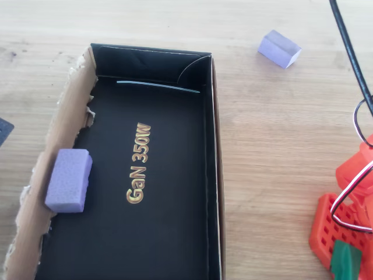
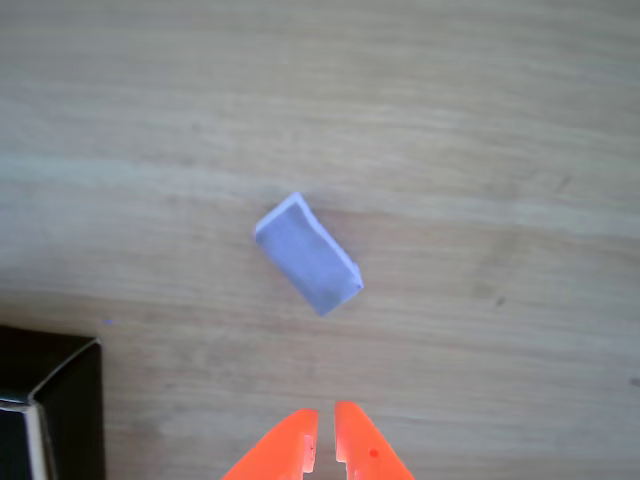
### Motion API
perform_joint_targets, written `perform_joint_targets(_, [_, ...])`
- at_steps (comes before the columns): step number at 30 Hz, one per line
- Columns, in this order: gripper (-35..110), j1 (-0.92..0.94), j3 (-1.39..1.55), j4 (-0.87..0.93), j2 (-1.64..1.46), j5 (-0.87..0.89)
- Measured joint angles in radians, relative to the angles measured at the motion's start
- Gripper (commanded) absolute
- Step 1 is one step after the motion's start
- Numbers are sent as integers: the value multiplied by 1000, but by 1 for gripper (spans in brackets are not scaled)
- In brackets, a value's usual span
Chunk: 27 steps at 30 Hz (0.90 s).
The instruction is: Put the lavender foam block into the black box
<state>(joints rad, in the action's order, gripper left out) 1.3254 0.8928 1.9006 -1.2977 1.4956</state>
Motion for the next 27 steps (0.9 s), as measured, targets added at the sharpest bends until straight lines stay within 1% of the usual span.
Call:
perform_joint_targets(4, [0,-2,-8,0,-2,107])
perform_joint_targets(10, [0,-6,-38,0,17,210])
perform_joint_targets(20, [0,-29,-95,0,67,242])
perform_joint_targets(27, [14,-37,-114,0,81,261])
